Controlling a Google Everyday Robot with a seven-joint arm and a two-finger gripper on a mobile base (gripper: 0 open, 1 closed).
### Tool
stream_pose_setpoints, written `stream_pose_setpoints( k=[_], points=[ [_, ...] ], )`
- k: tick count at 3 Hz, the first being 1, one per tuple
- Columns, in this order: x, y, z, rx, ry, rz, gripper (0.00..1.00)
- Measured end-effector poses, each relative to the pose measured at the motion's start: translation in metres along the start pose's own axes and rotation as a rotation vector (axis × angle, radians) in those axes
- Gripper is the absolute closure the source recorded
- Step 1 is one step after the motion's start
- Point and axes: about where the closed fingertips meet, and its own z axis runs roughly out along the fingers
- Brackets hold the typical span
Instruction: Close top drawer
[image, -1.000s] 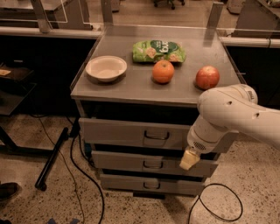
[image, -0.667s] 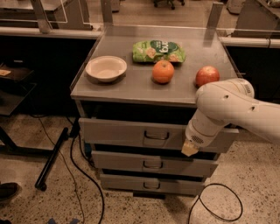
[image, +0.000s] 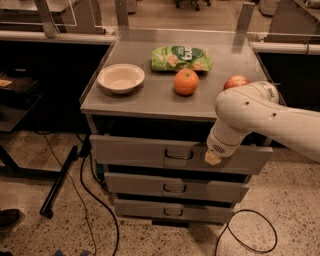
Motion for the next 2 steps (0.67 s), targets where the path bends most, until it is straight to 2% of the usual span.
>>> stream_pose_setpoints(
  k=[2],
  points=[
    [-0.0001, 0.0, 0.0, 0.0, 0.0, 0.0, 0.58]
  ],
)
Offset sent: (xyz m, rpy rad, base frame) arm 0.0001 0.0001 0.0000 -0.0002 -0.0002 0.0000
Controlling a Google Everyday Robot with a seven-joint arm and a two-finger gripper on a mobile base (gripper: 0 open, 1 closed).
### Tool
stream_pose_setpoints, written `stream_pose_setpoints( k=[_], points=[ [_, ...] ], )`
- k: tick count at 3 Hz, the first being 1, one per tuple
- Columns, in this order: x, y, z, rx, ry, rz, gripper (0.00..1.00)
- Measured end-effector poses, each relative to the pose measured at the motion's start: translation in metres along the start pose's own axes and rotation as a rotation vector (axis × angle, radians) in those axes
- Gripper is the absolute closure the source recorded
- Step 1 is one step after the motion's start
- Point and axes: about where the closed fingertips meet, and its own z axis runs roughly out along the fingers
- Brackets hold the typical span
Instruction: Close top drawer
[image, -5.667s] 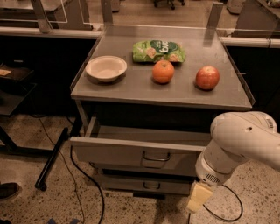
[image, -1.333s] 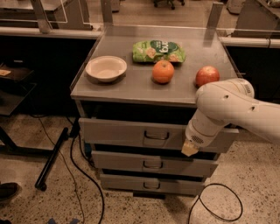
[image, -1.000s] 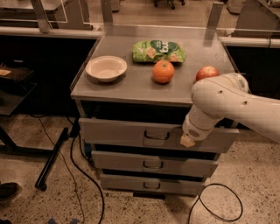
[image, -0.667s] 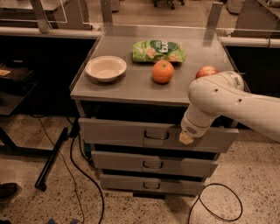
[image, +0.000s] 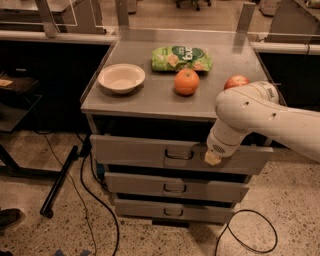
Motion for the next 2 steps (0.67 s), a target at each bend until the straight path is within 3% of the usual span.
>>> stream_pose_setpoints(
  k=[2],
  points=[
    [0.0, 0.0, 0.0, 0.0, 0.0, 0.0, 0.11]
  ],
)
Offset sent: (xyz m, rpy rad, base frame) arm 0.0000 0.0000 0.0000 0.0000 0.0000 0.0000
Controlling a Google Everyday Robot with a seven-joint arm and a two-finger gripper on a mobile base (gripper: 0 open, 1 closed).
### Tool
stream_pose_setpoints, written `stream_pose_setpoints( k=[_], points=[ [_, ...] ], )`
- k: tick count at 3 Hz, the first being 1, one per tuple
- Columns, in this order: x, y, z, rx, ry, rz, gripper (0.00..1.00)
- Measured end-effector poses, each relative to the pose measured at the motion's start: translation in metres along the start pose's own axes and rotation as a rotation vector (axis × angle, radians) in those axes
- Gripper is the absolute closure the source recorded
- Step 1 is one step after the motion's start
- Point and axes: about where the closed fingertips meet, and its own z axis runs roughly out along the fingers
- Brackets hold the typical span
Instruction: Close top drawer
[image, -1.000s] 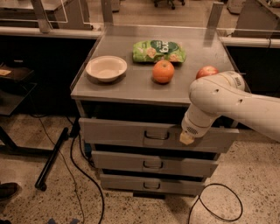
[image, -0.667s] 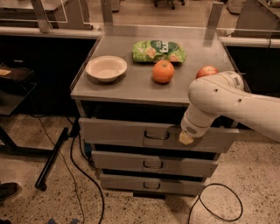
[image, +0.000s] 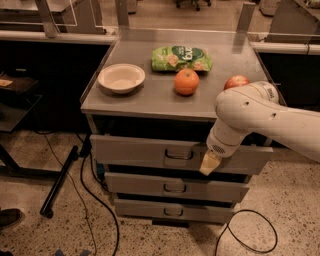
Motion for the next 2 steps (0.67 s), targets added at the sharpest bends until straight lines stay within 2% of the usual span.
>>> stream_pose_setpoints(
  k=[1, 2],
  points=[
    [0.0, 0.0, 0.0, 0.0, 0.0, 0.0, 0.0],
    [0.0, 0.0, 0.0, 0.0, 0.0, 0.0, 0.0]
  ],
)
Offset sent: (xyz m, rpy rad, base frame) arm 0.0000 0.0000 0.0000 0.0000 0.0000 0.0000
